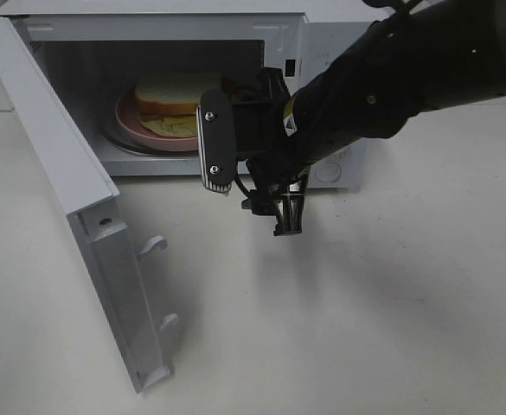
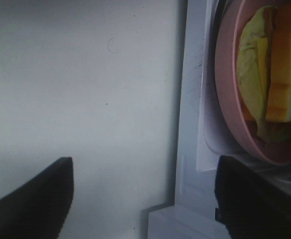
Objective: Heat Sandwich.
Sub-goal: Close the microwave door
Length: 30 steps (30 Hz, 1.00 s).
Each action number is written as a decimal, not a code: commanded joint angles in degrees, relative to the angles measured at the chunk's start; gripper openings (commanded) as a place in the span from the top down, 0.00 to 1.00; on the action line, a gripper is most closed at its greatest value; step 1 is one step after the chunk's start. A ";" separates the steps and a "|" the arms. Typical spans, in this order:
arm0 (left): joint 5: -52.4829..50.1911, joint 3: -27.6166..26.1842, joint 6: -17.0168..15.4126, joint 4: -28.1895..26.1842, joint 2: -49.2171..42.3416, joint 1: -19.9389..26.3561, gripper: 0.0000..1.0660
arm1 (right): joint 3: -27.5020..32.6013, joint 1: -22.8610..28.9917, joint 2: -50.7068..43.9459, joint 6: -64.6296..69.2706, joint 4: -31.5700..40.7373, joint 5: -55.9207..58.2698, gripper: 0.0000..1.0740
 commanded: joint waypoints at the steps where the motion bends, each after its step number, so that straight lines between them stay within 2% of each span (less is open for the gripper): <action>1: 0.06 0.11 0.11 0.23 -0.86 -0.29 0.10 | 2.46 -0.11 -3.21 2.06 -0.34 -0.46 0.29; 20: 0.06 0.11 0.11 0.23 -0.86 -0.29 0.10 | 18.85 -0.11 -20.51 11.86 -0.17 -0.29 0.29; 30: 0.06 0.11 0.11 0.23 -0.86 -0.29 0.10 | 26.99 -0.11 -32.54 29.74 0.29 2.41 0.29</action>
